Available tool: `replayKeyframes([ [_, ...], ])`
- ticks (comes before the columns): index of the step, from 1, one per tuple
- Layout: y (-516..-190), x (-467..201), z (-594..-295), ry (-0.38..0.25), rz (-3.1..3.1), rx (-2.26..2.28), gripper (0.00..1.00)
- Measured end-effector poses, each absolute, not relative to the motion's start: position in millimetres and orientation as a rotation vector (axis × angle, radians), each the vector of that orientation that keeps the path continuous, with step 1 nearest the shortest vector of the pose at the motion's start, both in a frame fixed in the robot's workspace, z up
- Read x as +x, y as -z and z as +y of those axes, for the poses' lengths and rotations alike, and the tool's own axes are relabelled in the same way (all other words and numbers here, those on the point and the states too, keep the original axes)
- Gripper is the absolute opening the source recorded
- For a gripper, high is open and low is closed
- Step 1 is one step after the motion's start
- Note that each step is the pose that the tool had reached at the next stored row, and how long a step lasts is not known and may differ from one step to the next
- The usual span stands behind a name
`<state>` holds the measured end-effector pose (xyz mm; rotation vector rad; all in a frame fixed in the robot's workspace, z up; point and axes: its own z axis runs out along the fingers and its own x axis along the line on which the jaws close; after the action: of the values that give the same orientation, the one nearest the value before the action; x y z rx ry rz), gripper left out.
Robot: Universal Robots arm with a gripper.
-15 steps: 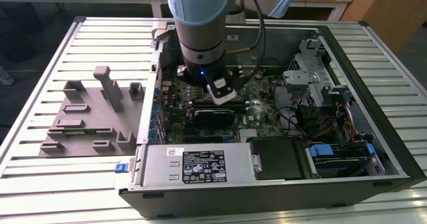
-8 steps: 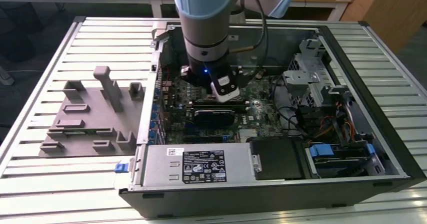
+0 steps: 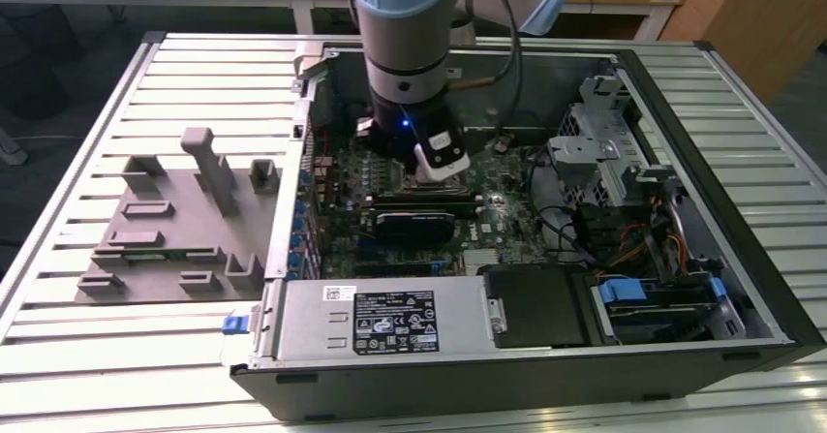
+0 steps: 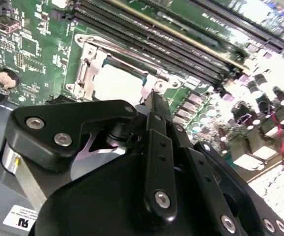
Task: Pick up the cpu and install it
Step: 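Install the second cpu locking lever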
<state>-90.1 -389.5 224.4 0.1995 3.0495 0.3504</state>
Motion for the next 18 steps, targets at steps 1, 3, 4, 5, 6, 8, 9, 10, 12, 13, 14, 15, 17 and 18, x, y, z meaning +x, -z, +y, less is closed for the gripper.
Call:
replayKeyframes([
  [1,-224,-89,-388,-0.341,3.05,0.199,0.11],
  [3,-224,-86,-386,-0.322,3.051,0.199,0.11],
  [4,-224,-85,-385,-0.312,3.052,0.198,0.11],
  [5,-224,-83,-384,-0.303,3.053,0.198,0.11],
  [6,-224,-82,-382,-0.296,3.053,0.198,0.11],
  [8,-223,-79,-378,-0.282,3.054,0.197,0.11],
  [9,-223,-78,-376,-0.275,3.054,0.197,0.11],
  [10,-223,-76,-375,-0.268,3.054,0.196,0.11],
  [12,-223,-72,-372,-0.256,3.055,0.196,0.11],
  [13,-222,-70,-370,-0.249,3.055,0.196,0.11],
  [14,-222,-69,-369,-0.242,3.056,0.196,0.11],
  [15,-222,-67,-367,-0.235,3.056,0.195,0.11],
  [17,-221,-63,-364,-0.222,3.056,0.195,0.11],
  [18,-221,-61,-363,-0.216,3.057,0.195,0.11],
])
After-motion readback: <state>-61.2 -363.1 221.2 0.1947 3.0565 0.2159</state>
